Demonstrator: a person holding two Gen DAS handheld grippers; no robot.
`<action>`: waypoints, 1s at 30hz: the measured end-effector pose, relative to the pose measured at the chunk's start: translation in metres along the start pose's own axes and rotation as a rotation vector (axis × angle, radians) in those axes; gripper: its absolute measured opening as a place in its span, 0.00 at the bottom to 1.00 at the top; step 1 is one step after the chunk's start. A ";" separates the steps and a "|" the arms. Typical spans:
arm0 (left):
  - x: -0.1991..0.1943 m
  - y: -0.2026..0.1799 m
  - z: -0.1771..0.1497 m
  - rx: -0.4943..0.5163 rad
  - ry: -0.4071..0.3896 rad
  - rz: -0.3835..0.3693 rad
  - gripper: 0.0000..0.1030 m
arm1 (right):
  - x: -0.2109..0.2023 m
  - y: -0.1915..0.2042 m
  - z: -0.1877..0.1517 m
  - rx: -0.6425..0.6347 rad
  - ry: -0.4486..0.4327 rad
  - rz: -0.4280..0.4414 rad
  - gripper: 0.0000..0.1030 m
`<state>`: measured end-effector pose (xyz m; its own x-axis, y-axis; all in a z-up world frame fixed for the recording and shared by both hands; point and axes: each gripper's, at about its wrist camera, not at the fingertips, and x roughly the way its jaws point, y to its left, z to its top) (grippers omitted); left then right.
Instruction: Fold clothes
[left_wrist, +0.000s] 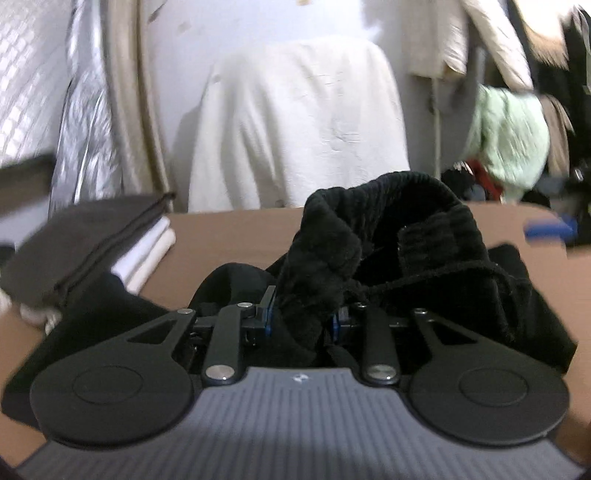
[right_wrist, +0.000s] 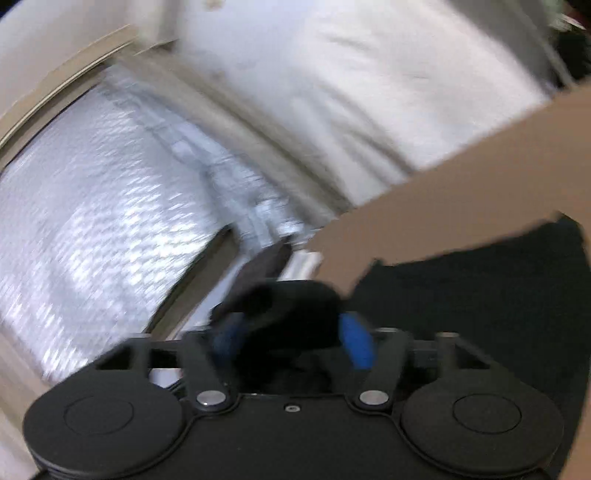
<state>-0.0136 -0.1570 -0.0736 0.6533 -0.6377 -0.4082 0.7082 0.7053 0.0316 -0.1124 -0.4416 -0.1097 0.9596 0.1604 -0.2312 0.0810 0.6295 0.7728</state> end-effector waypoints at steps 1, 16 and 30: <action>0.003 0.005 0.001 -0.012 0.007 -0.001 0.25 | 0.004 -0.009 -0.001 0.055 -0.006 -0.015 0.95; -0.010 -0.014 -0.028 0.119 0.236 0.008 0.42 | 0.120 -0.040 -0.053 0.149 0.365 -0.184 0.30; -0.066 -0.050 0.030 0.355 0.014 -0.157 0.79 | 0.044 0.006 -0.010 -0.089 0.058 -0.165 0.21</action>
<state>-0.0841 -0.1594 -0.0208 0.5272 -0.7237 -0.4453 0.8497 0.4463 0.2807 -0.0724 -0.4230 -0.1210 0.9178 0.0916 -0.3863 0.2093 0.7152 0.6669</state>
